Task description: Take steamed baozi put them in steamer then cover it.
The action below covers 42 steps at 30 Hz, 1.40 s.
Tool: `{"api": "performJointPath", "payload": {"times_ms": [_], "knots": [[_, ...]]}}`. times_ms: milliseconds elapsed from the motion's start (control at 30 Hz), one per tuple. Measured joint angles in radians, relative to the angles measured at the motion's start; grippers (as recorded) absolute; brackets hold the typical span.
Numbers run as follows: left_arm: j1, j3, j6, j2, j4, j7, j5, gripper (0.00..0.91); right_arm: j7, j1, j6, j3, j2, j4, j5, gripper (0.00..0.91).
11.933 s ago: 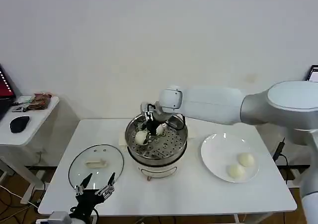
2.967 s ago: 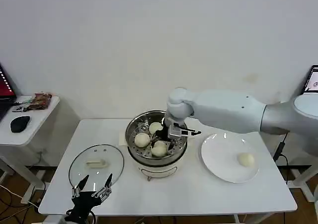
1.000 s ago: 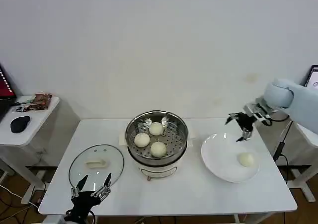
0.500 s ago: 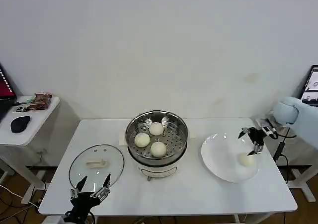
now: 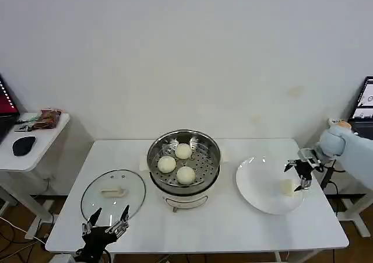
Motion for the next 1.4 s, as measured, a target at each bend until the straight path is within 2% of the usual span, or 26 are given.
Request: {"api": "performJointPath", "payload": {"times_ms": [233, 267, 367, 433, 633, 733, 1133, 1400], "knots": [[-0.002, 0.0, 0.002, 0.001, -0.003, -0.001, 0.0, 0.907, -0.003, -0.046, 0.002, 0.044, 0.025, -0.048, -0.023, 0.907], [-0.001, 0.0, 0.002, 0.0, -0.003, -0.001, 0.0, 0.907, -0.003, -0.051, 0.002, 0.049, 0.028, -0.053, -0.026, 0.826], [0.002, 0.0, 0.002, 0.001, -0.008, -0.001, 0.0, 0.907, -0.005, -0.063, -0.001, 0.062, 0.036, -0.068, -0.032, 0.786], [0.004, -0.001, 0.002, 0.002, -0.011, -0.001, 0.001, 0.907, -0.005, -0.071, -0.003, 0.072, 0.042, -0.079, -0.036, 0.695], [0.006, -0.001, 0.002, 0.0, -0.015, -0.001, 0.001, 0.907, -0.004, -0.093, -0.009, 0.097, 0.053, -0.1, -0.039, 0.665], [0.013, -0.001, 0.002, 0.0, -0.021, 0.0, 0.001, 0.907, -0.004, -0.1, -0.009, 0.105, 0.057, -0.11, -0.04, 0.605], [0.014, 0.004, 0.002, -0.002, -0.03, -0.001, 0.003, 0.907, -0.001, -0.087, -0.03, 0.102, 0.038, -0.103, -0.014, 0.595], [0.009, 0.006, 0.002, 0.001, -0.024, -0.001, 0.002, 0.907, 0.016, 0.004, -0.062, 0.015, -0.012, -0.018, 0.068, 0.605]]}}
